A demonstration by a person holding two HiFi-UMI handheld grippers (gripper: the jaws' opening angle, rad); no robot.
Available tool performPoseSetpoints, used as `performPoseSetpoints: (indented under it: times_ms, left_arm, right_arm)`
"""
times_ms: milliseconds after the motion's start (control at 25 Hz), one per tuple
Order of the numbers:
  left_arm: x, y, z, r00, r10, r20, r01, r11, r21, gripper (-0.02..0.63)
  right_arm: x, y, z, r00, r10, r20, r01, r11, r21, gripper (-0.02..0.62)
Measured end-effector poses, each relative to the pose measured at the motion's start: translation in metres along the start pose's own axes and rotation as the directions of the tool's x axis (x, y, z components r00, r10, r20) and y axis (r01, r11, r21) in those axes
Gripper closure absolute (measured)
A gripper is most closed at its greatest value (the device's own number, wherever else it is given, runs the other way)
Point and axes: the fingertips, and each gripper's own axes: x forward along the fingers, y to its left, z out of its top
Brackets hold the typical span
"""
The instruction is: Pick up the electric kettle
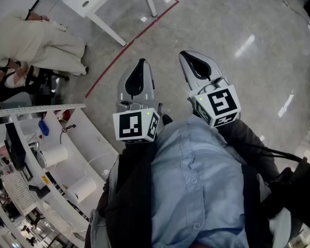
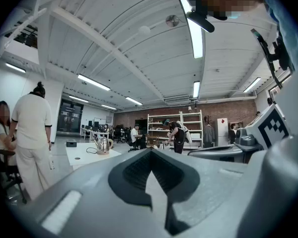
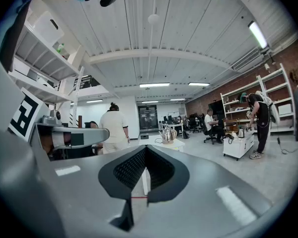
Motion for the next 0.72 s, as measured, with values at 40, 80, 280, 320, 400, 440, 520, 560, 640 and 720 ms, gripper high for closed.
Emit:
performPoseSetpoints:
  times_ms: [40, 80, 280, 320, 400, 440, 520, 560, 640, 720]
  left_arm:
    - [0.002, -0.002, 0.0, 1.0, -0.002, 0.0, 0.002, 1.0, 0.002, 0.604]
    - [0.004, -0.004, 0.0, 1.0, -0.005, 0.0, 0.005, 1.0, 0.003, 0.604]
    - [0.007, -0.017, -0.01, 1.0, -0.017, -0.024, 0.017, 1.0, 0.001, 0.606]
    - [0.006, -0.021, -0.013, 0.999, -0.021, -0.034, 0.021, 1.0, -0.002, 0.604]
    - [0.007, -0.03, -0.018, 0.998, -0.031, -0.048, 0.031, 0.999, -0.009, 0.604]
    - [0.008, -0.034, -0.02, 0.998, -0.037, -0.052, 0.036, 0.999, -0.012, 0.604]
    - [0.012, -0.044, -0.023, 0.997, -0.047, -0.062, 0.046, 0.999, -0.017, 0.604]
    - [0.015, -0.049, -0.024, 0.996, -0.05, -0.07, 0.049, 0.999, -0.019, 0.604]
    - [0.021, -0.061, -0.028, 0.995, -0.051, -0.089, 0.049, 0.999, -0.024, 0.604]
    - [0.029, -0.073, -0.032, 0.994, -0.051, -0.099, 0.049, 0.998, -0.026, 0.604]
  right_arm:
    - [0.0, -0.003, 0.0, 1.0, -0.001, 0.003, 0.001, 1.0, 0.001, 0.572]
    - [-0.001, -0.006, 0.0, 1.0, -0.002, 0.005, 0.002, 1.0, 0.003, 0.572]
    - [-0.01, -0.013, -0.008, 1.0, 0.001, 0.002, -0.001, 1.0, 0.022, 0.572]
    - [-0.013, -0.013, -0.011, 1.0, 0.01, -0.003, -0.01, 0.999, 0.032, 0.572]
    - [-0.017, -0.013, -0.018, 0.999, 0.036, -0.013, -0.035, 0.998, 0.058, 0.571]
    - [-0.019, -0.015, -0.02, 0.999, 0.045, -0.016, -0.044, 0.997, 0.069, 0.571]
    - [-0.023, -0.022, -0.025, 0.999, 0.051, -0.019, -0.049, 0.995, 0.088, 0.571]
    - [-0.027, -0.028, -0.026, 0.998, 0.052, -0.02, -0.049, 0.994, 0.097, 0.571]
    - [-0.034, -0.042, -0.029, 0.998, 0.051, -0.022, -0.048, 0.992, 0.112, 0.571]
    - [-0.04, -0.058, -0.031, 0.998, 0.053, -0.02, -0.05, 0.991, 0.124, 0.571]
